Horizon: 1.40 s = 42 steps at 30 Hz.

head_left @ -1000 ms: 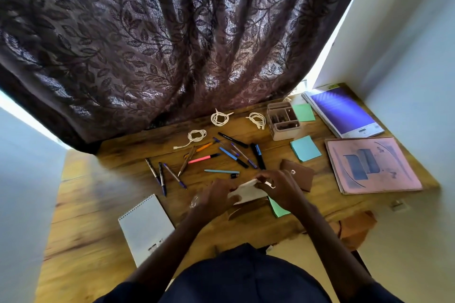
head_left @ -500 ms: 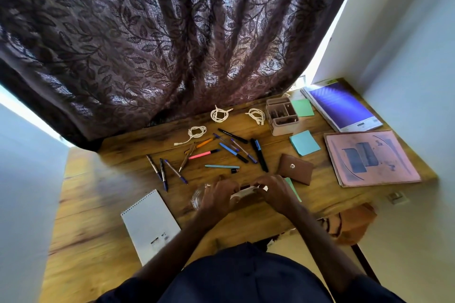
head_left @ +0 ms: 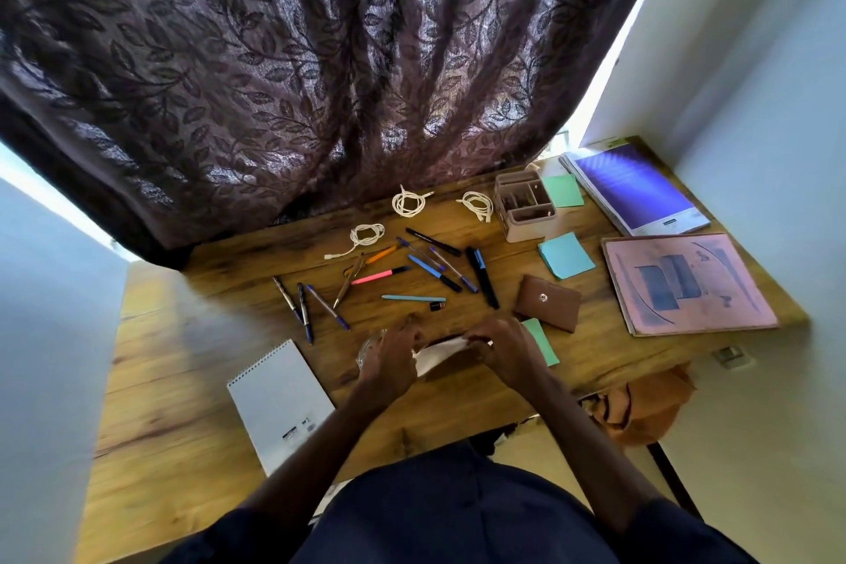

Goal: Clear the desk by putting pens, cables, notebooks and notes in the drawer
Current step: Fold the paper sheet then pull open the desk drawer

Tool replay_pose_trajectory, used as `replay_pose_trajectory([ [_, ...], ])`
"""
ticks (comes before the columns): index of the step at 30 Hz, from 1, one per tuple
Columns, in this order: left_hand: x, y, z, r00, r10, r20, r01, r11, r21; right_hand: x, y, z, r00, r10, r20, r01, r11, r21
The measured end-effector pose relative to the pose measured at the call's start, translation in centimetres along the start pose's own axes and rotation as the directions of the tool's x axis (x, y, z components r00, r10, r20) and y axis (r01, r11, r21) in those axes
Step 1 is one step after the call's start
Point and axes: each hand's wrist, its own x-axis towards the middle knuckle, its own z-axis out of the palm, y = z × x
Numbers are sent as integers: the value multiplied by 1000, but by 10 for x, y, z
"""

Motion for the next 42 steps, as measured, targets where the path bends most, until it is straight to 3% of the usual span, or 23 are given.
replay_pose_trajectory([
  [10,3,4,12,985,72,155,-81,995,56,-4,2,2,995,97,-1,-97,995,17],
  [16,14,12,21,992,80,99,-81,997,7,0,4,5,933,164,320,-133,984,-116],
  [21,21,9,16,989,109,101,-105,993,-47,8,30,19,978,88,190,-75,994,-75],
  [24,14,8,-3,988,155,-8,-155,979,-133,14,8,-8,982,49,181,-39,998,-56],
  [27,8,9,-24,958,105,-266,-148,977,-151,21,-8,-21,988,85,130,-86,996,-3],
  [30,6,16,-47,891,-101,-443,-35,957,-287,32,-26,-24,982,189,29,-191,970,149],
  [36,1,32,-65,931,-14,-365,-142,907,-397,62,-66,-19,918,397,25,-367,822,435],
  [42,2,9,-77,961,-95,-259,-47,869,-493,82,-93,-18,926,347,146,-369,758,537],
])
